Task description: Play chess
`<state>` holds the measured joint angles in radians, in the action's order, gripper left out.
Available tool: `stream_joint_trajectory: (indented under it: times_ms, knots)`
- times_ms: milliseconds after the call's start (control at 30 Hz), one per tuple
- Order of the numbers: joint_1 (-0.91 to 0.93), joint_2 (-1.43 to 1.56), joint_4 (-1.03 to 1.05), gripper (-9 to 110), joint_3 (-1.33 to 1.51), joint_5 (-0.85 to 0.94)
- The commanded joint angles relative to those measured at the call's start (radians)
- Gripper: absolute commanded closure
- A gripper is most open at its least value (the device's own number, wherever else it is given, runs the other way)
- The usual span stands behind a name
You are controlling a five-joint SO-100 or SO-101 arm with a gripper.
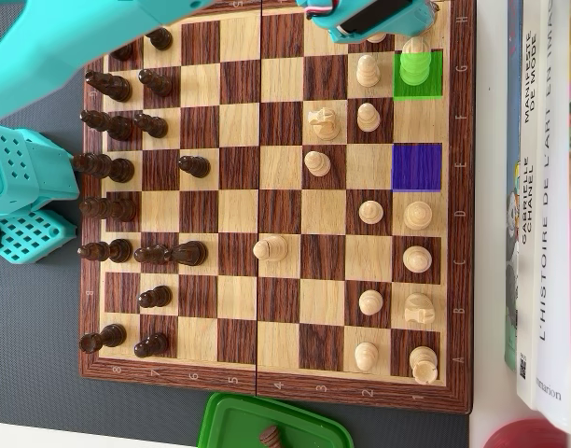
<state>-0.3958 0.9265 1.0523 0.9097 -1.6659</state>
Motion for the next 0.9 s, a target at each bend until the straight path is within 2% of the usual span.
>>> stream_joint_trajectory:
  times_ms: [0,667,867]
  knots:
    - [-0.014,0.029,-0.002,94,-0.046,0.005]
    - [-0.057,0.394,0.000,94,0.183,-0.008]
    - [-0.035,0.538,0.000,94,0.339,-0.008]
